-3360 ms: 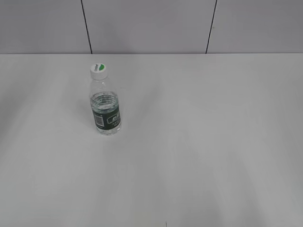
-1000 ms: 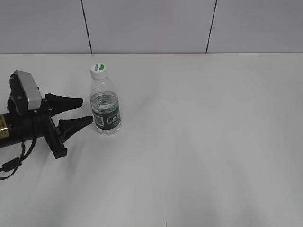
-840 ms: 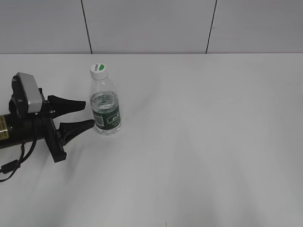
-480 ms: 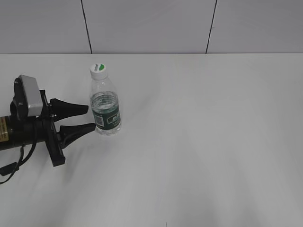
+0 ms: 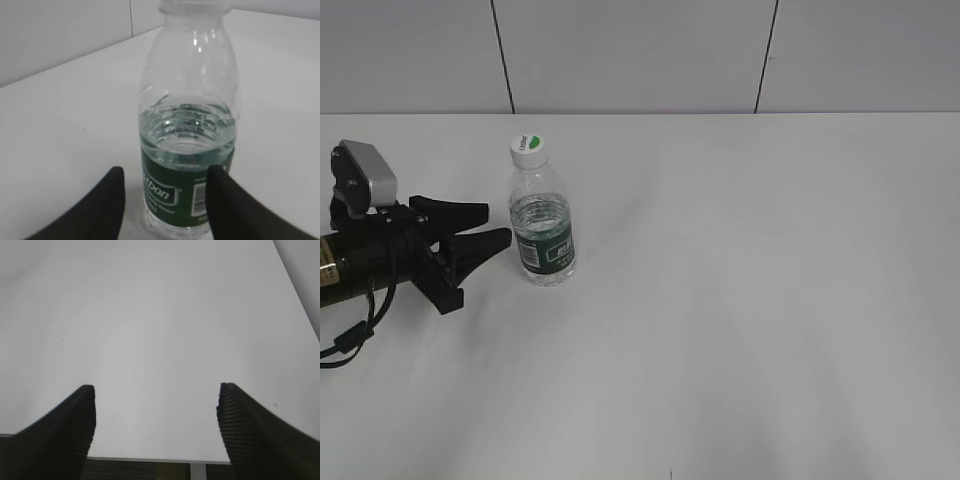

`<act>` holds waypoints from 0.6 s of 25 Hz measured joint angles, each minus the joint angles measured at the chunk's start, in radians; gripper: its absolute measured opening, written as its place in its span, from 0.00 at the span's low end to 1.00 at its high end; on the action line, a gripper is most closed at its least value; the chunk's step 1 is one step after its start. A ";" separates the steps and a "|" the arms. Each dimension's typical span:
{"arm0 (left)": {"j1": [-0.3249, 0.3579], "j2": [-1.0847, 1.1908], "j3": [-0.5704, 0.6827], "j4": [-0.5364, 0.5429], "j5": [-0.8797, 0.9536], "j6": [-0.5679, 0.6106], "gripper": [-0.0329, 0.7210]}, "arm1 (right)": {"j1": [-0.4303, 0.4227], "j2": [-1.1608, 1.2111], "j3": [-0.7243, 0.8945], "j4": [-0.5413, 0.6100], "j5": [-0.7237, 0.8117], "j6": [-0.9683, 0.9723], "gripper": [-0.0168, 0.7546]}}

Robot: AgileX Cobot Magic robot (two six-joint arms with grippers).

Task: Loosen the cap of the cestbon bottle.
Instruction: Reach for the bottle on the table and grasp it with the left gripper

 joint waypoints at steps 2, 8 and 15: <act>0.000 0.000 0.000 0.015 0.000 -0.009 0.50 | 0.000 0.000 0.000 0.002 0.000 0.000 0.77; 0.000 0.000 0.000 0.077 0.000 -0.073 0.69 | 0.000 0.000 0.000 0.002 0.000 0.000 0.77; -0.039 0.000 0.000 0.026 0.000 -0.083 0.78 | 0.000 0.000 0.000 0.002 0.000 0.000 0.77</act>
